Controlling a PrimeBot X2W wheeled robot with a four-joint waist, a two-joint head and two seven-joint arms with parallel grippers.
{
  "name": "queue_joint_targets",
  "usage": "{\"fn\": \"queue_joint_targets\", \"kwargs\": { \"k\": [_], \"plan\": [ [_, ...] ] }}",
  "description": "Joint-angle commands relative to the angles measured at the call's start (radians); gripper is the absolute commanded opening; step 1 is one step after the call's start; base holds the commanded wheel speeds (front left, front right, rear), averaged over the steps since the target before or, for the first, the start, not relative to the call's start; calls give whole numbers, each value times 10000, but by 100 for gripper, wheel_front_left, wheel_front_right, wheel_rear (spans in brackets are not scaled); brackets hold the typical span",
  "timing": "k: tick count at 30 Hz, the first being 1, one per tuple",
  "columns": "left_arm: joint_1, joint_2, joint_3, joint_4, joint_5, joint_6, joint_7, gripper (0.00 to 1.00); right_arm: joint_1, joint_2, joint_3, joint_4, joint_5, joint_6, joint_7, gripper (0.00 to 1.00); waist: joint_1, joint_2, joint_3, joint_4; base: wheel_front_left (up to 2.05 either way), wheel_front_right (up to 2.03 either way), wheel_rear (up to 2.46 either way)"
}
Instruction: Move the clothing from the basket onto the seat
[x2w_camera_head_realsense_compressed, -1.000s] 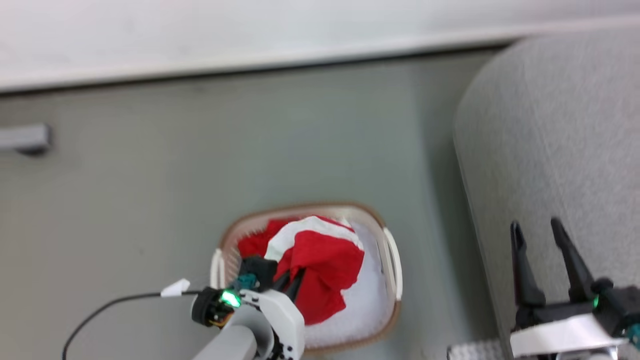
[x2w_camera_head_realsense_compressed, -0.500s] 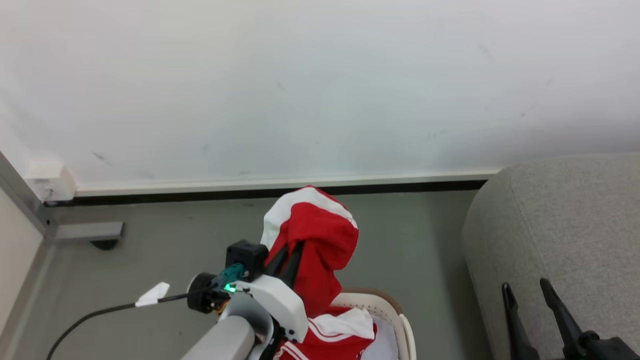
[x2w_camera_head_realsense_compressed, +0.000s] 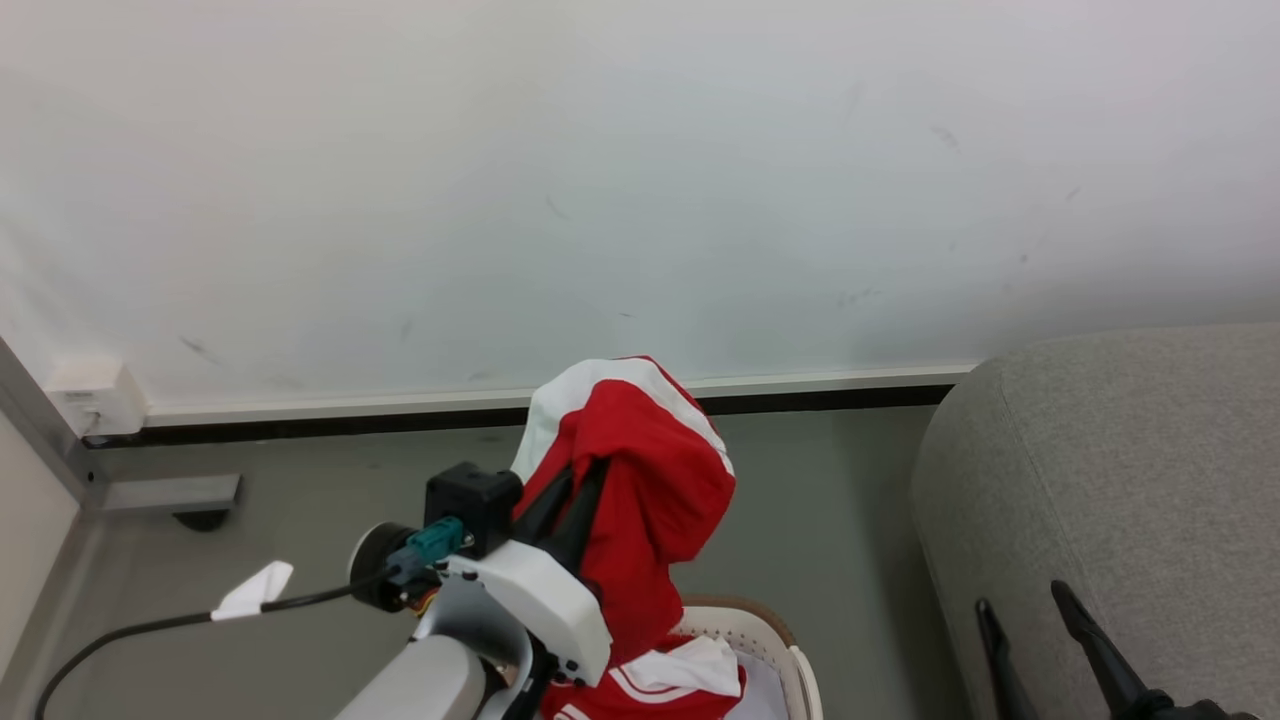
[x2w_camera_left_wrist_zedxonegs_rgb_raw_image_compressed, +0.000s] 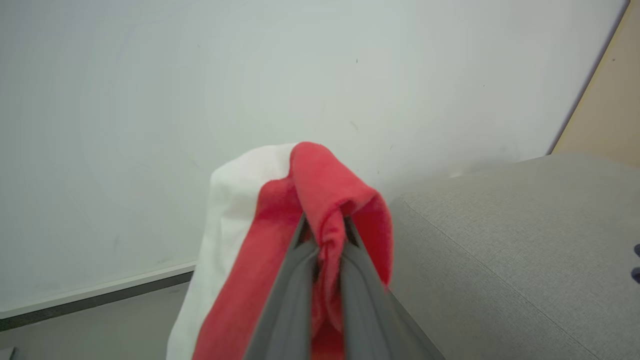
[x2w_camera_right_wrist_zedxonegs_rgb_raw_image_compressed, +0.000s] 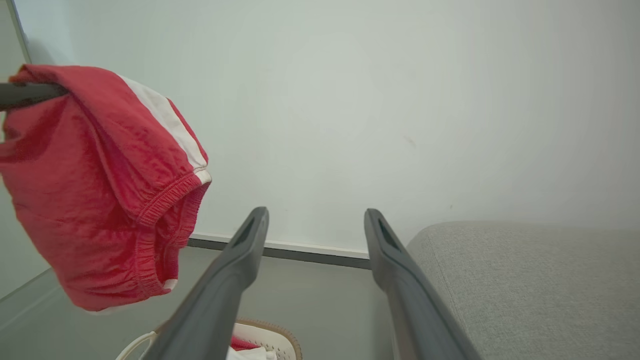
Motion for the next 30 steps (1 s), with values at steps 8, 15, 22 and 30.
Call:
{"fn": "queue_joint_targets", "kwargs": {
  "k": [8,15,22,30],
  "plan": [
    [332,107,-420,-991,166,34,475,0,-913,-1272,1994,-213,303,-23,-31,100,2,-1,69,-5,0,0,0],
    [263,-110,-809,-1096,208,-107,582,0,-2434,-1916,3899,493,1039,-23,-17,100,2,-1,78,114,0,0,0],
    [66,-302,-1152,-1073,251,-275,693,0,-3942,-1890,5436,1461,1538,-23,-16,100,2,-1,89,281,0,0,0],
    [46,-511,-1482,-1101,116,-494,777,0,-4975,-1445,6375,2488,1750,-23,-16,100,2,-1,14,456,0,0,0]
  ]
}}
